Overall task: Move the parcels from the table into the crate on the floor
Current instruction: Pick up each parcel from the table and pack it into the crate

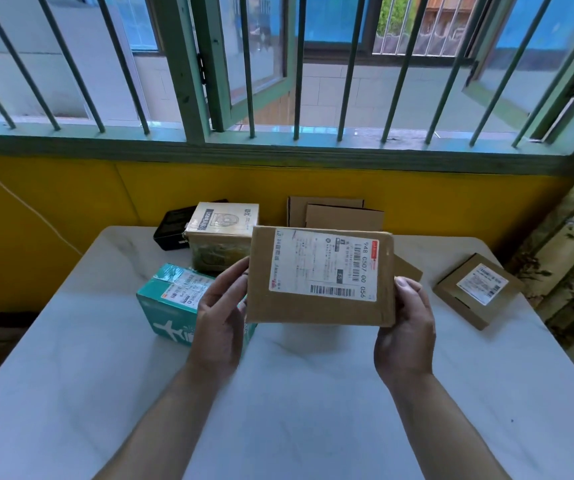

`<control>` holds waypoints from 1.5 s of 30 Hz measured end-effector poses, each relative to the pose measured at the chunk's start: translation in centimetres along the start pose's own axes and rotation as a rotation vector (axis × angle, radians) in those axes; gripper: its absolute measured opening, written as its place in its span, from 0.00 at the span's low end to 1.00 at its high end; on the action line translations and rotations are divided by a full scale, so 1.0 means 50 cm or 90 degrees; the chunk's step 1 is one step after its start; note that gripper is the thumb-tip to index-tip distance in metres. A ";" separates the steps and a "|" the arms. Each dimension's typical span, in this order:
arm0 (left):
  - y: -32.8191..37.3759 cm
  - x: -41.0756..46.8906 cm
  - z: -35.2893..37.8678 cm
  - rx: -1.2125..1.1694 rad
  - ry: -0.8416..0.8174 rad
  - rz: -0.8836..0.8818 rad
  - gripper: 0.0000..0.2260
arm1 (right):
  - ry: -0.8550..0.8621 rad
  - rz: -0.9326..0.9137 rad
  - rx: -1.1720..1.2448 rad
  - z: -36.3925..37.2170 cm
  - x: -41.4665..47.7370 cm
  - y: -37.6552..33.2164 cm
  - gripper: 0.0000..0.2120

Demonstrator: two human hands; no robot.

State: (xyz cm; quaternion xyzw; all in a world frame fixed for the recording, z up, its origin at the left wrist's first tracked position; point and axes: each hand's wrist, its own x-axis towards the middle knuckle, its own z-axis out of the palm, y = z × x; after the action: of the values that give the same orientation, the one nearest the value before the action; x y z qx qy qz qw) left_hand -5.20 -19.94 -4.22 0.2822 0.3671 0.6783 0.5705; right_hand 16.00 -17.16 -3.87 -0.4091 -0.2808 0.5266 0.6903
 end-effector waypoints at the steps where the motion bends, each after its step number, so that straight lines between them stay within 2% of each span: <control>1: 0.011 -0.005 0.009 -0.014 -0.008 0.019 0.14 | -0.010 -0.008 0.020 0.006 -0.003 -0.011 0.15; 5: 0.052 -0.023 0.040 -0.071 -0.043 0.082 0.12 | -0.071 -0.066 0.063 0.030 -0.019 -0.059 0.11; 10: 0.082 -0.039 0.060 -0.057 -0.051 0.108 0.35 | -0.073 -0.138 0.079 0.052 -0.035 -0.094 0.11; 12: 0.084 -0.041 0.059 -0.053 -0.054 0.107 0.39 | -0.066 -0.148 0.078 0.058 -0.037 -0.097 0.10; 14: 0.084 -0.041 0.054 -0.045 -0.055 0.110 0.38 | -0.066 -0.145 0.079 0.059 -0.037 -0.093 0.10; 17: 0.083 -0.043 0.040 -0.020 -0.051 0.109 0.31 | -0.053 -0.133 0.058 0.063 -0.043 -0.082 0.09; 19: 0.077 -0.046 0.025 0.039 -0.041 0.098 0.22 | -0.017 -0.124 -0.019 0.069 -0.045 -0.068 0.09; 21: 0.071 -0.056 0.006 0.132 -0.025 0.090 0.20 | 0.017 -0.084 -0.080 0.077 -0.046 -0.045 0.08; 25: 0.069 -0.097 -0.044 0.214 0.075 0.070 0.22 | -0.008 0.067 -0.092 0.103 -0.059 0.011 0.06; 30: 0.098 -0.195 -0.138 0.230 0.239 0.056 0.19 | -0.124 0.178 -0.137 0.180 -0.107 0.096 0.11; 36: 0.157 -0.328 -0.278 0.238 0.463 0.082 0.20 | -0.289 0.299 -0.179 0.304 -0.235 0.220 0.08; 38: 0.181 -0.376 -0.331 0.228 0.519 0.099 0.20 | -0.344 0.327 -0.216 0.346 -0.291 0.260 0.08; 45: 0.299 -0.512 -0.566 0.220 0.599 0.147 0.21 | -0.498 0.331 -0.314 0.544 -0.512 0.414 0.09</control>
State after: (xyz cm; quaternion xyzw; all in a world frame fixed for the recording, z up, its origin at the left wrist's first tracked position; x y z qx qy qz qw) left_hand -31.50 -51.20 -7.22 0.0754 0.6573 0.7197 0.2104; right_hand -23.90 -32.03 -6.77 -0.3881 -0.5224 0.7119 0.2639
